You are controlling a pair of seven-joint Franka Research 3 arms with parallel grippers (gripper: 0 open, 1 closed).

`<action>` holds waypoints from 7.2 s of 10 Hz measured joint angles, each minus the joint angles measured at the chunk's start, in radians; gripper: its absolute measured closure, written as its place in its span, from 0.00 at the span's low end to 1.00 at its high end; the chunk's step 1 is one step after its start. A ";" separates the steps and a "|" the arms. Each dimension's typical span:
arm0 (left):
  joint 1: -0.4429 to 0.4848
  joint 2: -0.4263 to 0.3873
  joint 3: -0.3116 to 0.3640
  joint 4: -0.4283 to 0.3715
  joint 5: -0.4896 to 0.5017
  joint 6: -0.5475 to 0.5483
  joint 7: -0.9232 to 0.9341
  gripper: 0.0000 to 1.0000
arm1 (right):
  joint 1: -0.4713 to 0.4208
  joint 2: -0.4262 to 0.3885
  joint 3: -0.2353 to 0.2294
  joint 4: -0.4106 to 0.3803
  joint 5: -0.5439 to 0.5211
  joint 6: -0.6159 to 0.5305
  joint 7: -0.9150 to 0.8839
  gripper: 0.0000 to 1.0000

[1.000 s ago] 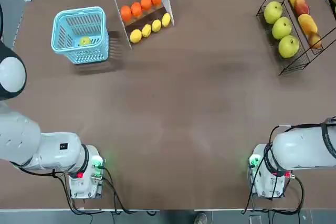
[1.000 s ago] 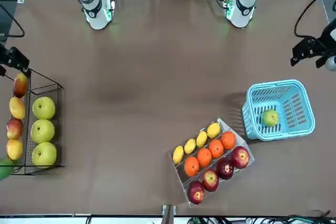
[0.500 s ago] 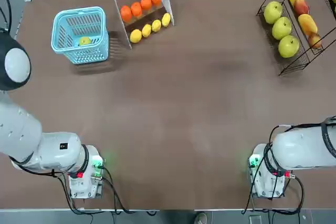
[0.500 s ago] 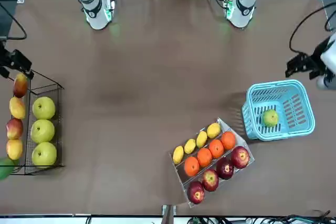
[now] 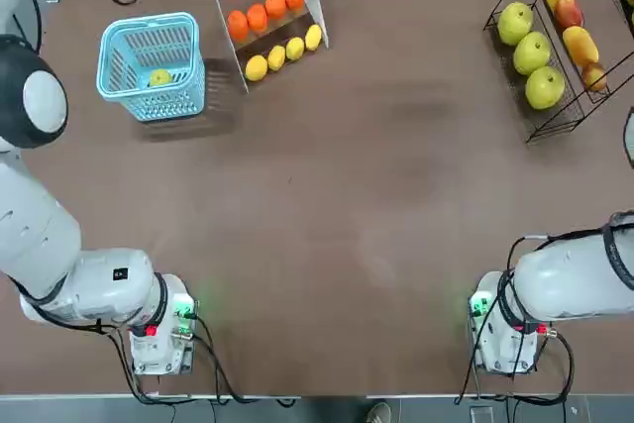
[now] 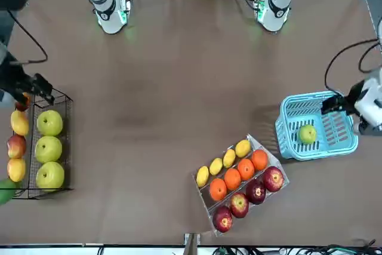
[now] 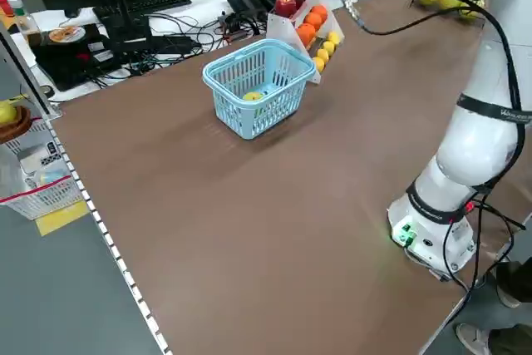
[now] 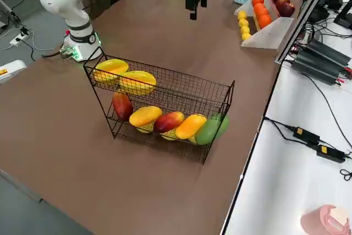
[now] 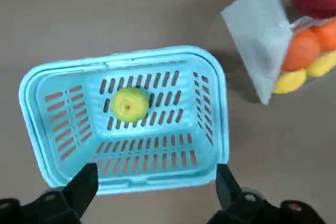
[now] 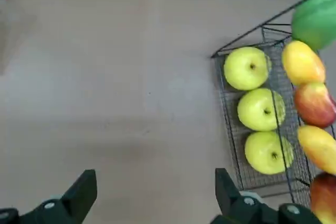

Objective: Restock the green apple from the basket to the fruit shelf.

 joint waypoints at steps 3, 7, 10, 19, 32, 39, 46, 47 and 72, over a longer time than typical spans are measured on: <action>0.026 -0.004 0.000 -0.159 0.023 0.163 0.000 0.01 | 0.000 0.016 -0.001 0.000 0.016 0.016 -0.056 0.00; 0.090 -0.020 -0.001 -0.397 0.029 0.427 0.004 0.02 | -0.005 0.049 -0.004 -0.038 0.170 0.077 -0.382 0.00; 0.118 -0.030 -0.002 -0.540 0.029 0.612 0.020 0.03 | -0.021 0.092 -0.009 -0.048 0.375 0.073 -0.782 0.00; 0.163 0.122 -0.003 -0.609 0.105 0.911 0.031 0.03 | -0.062 0.275 -0.009 -0.137 1.165 -0.160 -1.764 0.01; 0.170 0.127 -0.008 -0.599 0.047 0.913 0.018 0.02 | 0.068 0.476 -0.002 -0.241 1.852 -0.449 -2.213 0.00; 0.170 0.147 -0.013 -0.599 -0.024 0.910 0.017 0.02 | 0.090 0.506 -0.002 -0.261 1.879 -0.476 -2.226 0.00; 0.166 0.179 -0.021 -0.573 -0.024 0.905 0.018 0.13 | 0.109 0.506 -0.002 -0.264 1.879 -0.485 -2.287 0.00; 0.166 0.168 -0.025 -0.549 -0.024 0.864 0.018 0.13 | 0.109 0.506 -0.003 -0.264 1.879 -0.490 -2.301 0.00; -0.278 -0.030 -0.477 -0.386 -0.582 0.951 -0.892 0.13 | 0.263 0.554 -0.009 -0.388 2.015 -0.489 -2.414 0.00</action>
